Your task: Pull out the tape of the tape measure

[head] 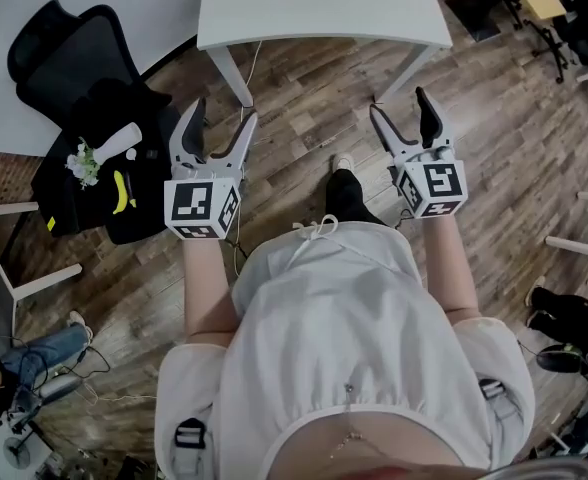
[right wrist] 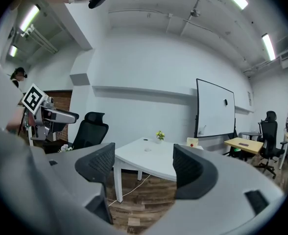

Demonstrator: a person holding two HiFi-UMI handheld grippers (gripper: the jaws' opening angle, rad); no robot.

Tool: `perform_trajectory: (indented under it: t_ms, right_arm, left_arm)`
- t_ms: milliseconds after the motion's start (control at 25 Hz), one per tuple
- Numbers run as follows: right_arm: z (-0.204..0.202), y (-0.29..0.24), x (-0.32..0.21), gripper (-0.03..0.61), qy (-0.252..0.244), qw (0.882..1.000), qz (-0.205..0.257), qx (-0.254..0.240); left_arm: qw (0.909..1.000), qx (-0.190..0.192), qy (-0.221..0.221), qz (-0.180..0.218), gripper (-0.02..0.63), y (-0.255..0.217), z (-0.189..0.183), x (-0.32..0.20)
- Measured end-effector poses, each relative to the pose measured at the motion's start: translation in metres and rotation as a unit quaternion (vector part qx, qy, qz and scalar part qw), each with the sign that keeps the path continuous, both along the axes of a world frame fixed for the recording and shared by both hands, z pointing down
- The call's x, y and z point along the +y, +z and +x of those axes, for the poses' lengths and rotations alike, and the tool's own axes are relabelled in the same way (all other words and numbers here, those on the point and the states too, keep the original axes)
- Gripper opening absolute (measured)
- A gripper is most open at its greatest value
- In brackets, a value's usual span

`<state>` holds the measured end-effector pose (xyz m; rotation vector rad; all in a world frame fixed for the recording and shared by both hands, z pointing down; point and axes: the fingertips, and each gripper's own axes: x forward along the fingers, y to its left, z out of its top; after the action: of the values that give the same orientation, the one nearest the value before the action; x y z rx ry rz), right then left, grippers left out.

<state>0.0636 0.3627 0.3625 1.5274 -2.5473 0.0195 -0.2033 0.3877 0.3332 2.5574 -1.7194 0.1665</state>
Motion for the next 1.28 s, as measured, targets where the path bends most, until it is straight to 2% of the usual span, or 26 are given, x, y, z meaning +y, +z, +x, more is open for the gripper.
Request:
perform_trajectory:
  t_ms: [240, 480, 680, 1000, 1280]
  right_arm:
    - [0.005, 0.015, -0.095, 0.367, -0.035, 0.999, -0.014, -0.014]
    - [0.017, 0.008, -0.214, 0.367, -0.065, 0.998, -0.01, -0.013]
    - [0.035, 0.016, -0.297, 0.367, -0.093, 0.995, -0.021, -0.012]
    - [0.041, 0.047, -0.364, 0.367, -0.125, 0.991, -0.057, -0.001]
    - [0.021, 0.07, -0.416, 0.367, -0.127, 0.988, -0.084, 0.006]
  left_arm:
    - [0.9993, -0.02, -0.027, -0.016, 0.339, 0.006, 0.01, -0.073]
    - [0.9976, -0.027, -0.061, -0.019, 0.339, -0.005, 0.026, -0.173]
    - [0.9953, -0.03, -0.084, -0.037, 0.339, 0.011, 0.048, -0.252]
    - [0.9907, -0.052, -0.082, -0.096, 0.339, 0.052, 0.071, -0.328]
    - [0.9838, -0.073, -0.044, -0.157, 0.339, 0.095, 0.068, -0.39]
